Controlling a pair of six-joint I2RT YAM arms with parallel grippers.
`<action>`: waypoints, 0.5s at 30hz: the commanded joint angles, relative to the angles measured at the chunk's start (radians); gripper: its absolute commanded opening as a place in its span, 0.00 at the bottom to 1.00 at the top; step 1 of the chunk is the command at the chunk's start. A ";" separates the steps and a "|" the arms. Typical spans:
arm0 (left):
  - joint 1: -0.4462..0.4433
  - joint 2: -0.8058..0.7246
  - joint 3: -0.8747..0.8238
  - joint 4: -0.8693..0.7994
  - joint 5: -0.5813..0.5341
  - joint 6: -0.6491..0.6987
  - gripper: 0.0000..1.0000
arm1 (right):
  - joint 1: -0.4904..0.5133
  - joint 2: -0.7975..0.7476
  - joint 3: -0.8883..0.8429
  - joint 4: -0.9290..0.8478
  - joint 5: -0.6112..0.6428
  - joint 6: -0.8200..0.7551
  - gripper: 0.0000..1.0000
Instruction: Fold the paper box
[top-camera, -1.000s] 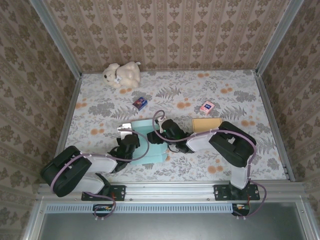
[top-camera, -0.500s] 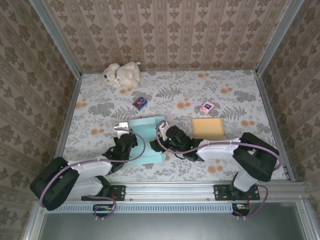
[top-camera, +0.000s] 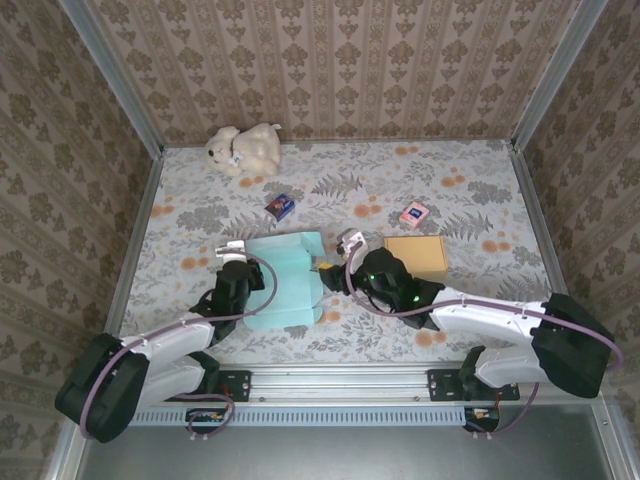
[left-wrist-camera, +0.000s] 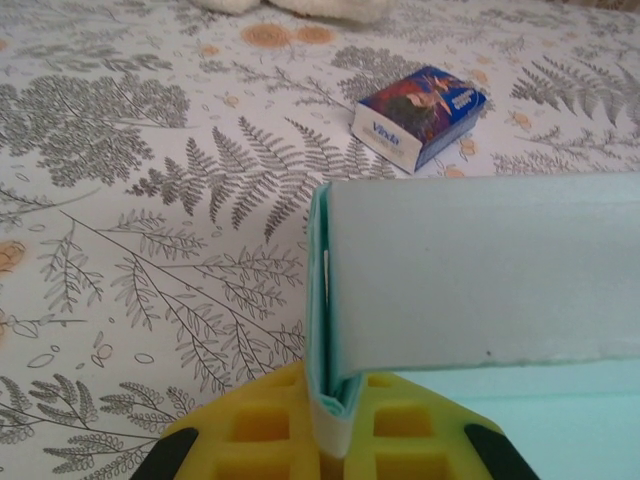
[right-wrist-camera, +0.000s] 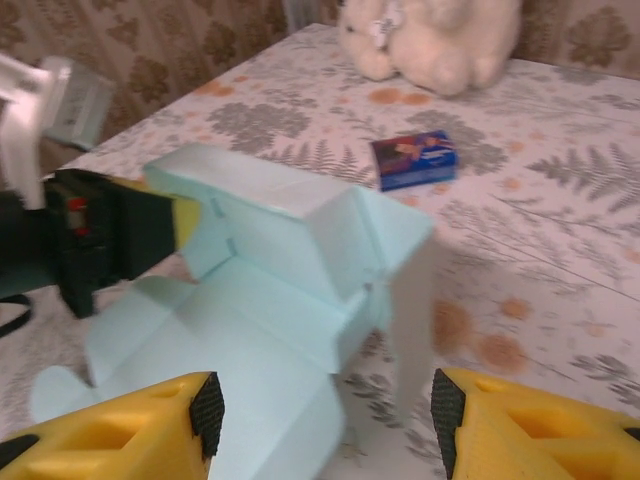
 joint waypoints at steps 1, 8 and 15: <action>0.009 -0.027 0.004 -0.033 0.084 0.006 0.00 | -0.052 -0.039 -0.043 -0.005 0.059 0.011 0.60; 0.023 -0.037 0.006 -0.031 0.109 0.018 0.00 | -0.174 -0.021 -0.098 0.062 -0.023 0.046 0.60; 0.027 -0.019 0.017 -0.031 0.141 0.014 0.00 | -0.223 0.009 -0.114 0.122 -0.106 -0.056 0.60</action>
